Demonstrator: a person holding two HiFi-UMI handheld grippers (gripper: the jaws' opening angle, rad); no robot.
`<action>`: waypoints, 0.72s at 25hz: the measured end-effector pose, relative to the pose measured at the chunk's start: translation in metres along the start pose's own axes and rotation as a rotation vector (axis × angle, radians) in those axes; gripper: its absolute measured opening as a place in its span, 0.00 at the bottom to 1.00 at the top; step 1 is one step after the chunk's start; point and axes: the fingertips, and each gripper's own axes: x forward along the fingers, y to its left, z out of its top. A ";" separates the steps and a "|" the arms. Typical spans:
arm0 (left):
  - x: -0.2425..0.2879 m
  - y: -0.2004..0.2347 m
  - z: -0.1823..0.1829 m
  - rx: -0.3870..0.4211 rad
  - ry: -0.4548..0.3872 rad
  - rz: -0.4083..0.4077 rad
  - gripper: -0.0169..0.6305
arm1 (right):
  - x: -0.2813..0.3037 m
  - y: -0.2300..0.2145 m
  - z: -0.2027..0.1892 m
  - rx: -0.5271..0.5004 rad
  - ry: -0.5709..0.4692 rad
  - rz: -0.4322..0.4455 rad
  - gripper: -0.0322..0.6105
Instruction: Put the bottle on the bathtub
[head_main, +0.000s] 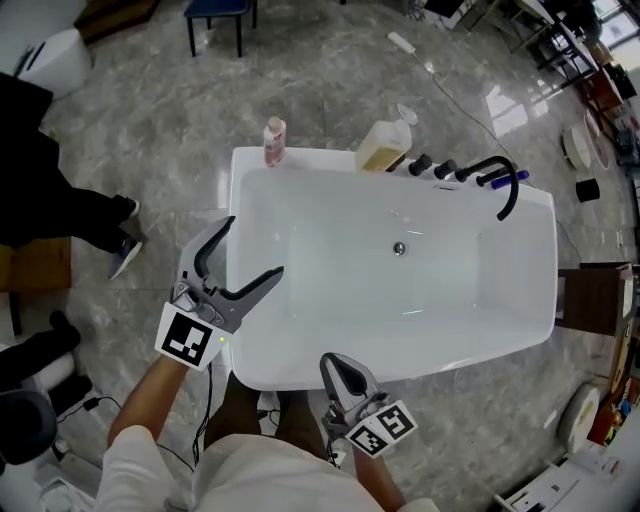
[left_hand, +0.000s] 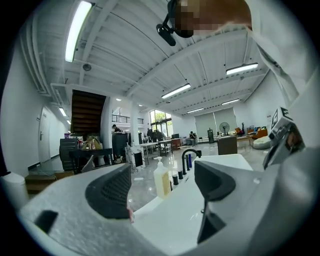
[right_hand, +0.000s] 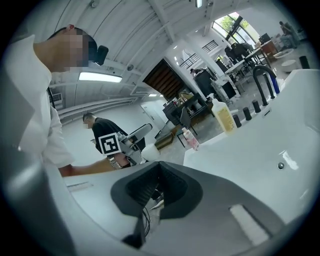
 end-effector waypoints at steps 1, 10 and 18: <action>-0.004 -0.006 0.007 0.016 0.014 -0.025 0.62 | -0.002 0.003 0.004 -0.006 -0.003 0.002 0.06; -0.040 -0.037 0.090 0.069 0.057 -0.138 0.60 | -0.023 0.025 0.069 -0.190 -0.052 -0.059 0.06; -0.082 -0.040 0.152 -0.002 0.041 -0.101 0.56 | -0.048 0.070 0.151 -0.292 -0.199 -0.046 0.06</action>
